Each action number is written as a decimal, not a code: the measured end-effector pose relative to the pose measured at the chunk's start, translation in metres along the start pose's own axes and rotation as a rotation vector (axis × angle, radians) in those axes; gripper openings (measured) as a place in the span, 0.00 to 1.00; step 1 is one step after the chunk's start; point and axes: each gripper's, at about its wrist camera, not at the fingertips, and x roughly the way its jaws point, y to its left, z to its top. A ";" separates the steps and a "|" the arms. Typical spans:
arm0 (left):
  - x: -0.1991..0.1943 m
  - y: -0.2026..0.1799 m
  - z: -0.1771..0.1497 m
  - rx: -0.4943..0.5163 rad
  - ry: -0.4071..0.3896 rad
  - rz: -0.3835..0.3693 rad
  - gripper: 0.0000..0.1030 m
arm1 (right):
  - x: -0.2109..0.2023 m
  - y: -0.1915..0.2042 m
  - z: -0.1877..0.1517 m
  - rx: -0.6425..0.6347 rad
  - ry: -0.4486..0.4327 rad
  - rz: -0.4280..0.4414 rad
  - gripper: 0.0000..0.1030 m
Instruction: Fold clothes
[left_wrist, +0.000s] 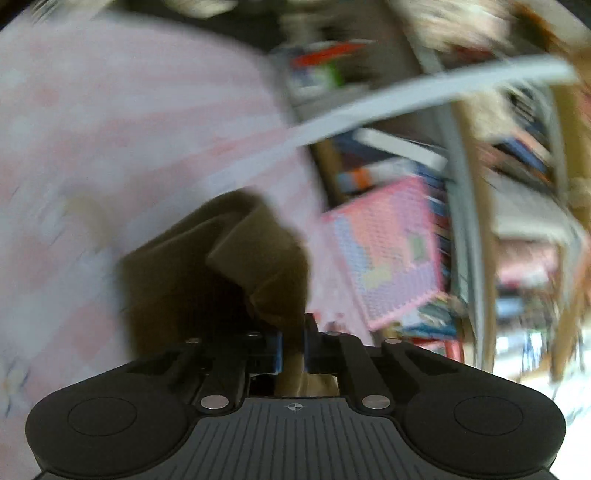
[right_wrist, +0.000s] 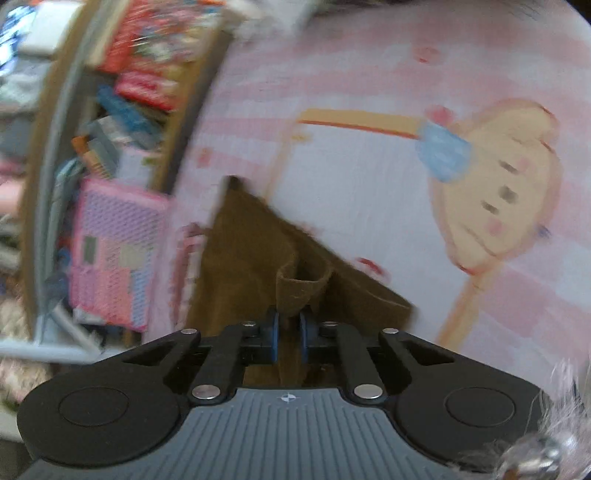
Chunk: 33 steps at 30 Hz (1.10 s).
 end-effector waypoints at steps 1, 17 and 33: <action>0.000 0.000 0.001 0.002 0.004 0.012 0.08 | -0.001 0.004 0.001 -0.034 -0.003 0.019 0.10; 0.018 -0.022 0.033 -0.125 -0.001 -0.046 0.05 | 0.002 0.064 0.039 -0.110 -0.045 0.121 0.06; 0.004 0.018 0.016 -0.116 0.096 0.061 0.05 | -0.012 0.013 -0.002 -0.149 -0.037 -0.110 0.06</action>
